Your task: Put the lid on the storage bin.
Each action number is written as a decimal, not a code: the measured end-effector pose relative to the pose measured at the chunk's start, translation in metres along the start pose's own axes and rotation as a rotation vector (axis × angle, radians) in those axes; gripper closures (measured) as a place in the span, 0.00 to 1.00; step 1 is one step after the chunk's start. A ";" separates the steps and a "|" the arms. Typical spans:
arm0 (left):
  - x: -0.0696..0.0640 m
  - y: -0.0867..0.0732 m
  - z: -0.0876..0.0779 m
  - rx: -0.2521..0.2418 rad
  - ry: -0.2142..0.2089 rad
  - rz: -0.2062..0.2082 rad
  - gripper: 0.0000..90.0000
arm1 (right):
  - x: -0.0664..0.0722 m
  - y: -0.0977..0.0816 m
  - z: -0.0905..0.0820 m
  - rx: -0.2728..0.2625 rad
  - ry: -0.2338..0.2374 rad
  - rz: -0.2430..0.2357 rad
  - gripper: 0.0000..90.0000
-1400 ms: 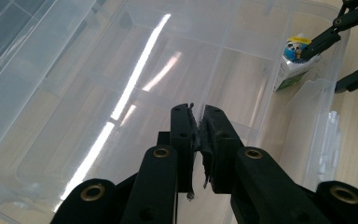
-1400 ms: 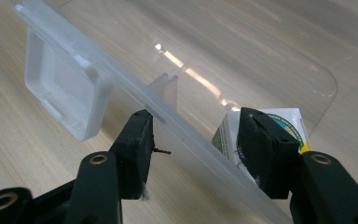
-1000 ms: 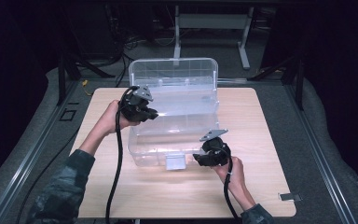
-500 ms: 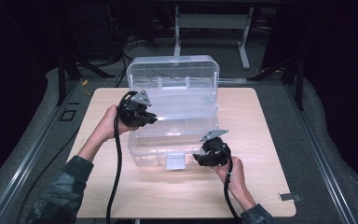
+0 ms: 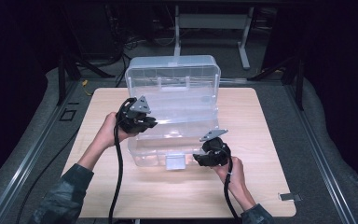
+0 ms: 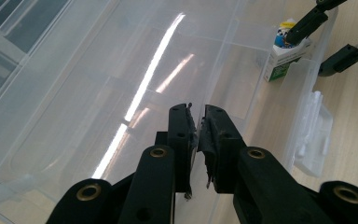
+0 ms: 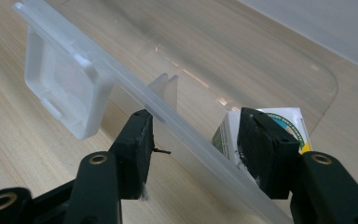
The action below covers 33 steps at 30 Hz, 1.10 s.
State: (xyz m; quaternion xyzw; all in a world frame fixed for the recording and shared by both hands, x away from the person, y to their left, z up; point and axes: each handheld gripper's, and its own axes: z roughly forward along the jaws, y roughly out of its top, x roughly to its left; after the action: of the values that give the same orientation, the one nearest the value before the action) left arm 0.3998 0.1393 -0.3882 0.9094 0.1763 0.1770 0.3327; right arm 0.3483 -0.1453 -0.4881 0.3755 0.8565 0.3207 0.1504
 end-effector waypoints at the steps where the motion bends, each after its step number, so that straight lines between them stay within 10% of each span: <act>1: -0.001 0.000 0.000 -0.002 0.005 0.005 0.90 | 0.000 0.000 0.000 0.000 0.000 0.000 0.51; 33: -0.020 -0.016 0.001 -0.046 0.034 -0.002 0.88 | -0.002 0.002 -0.003 0.019 0.017 0.002 0.52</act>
State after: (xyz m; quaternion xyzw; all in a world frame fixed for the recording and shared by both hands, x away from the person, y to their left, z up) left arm 0.3800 0.1413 -0.4035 0.8980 0.1788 0.1961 0.3508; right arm 0.3491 -0.1467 -0.4849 0.3748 0.8605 0.3157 0.1391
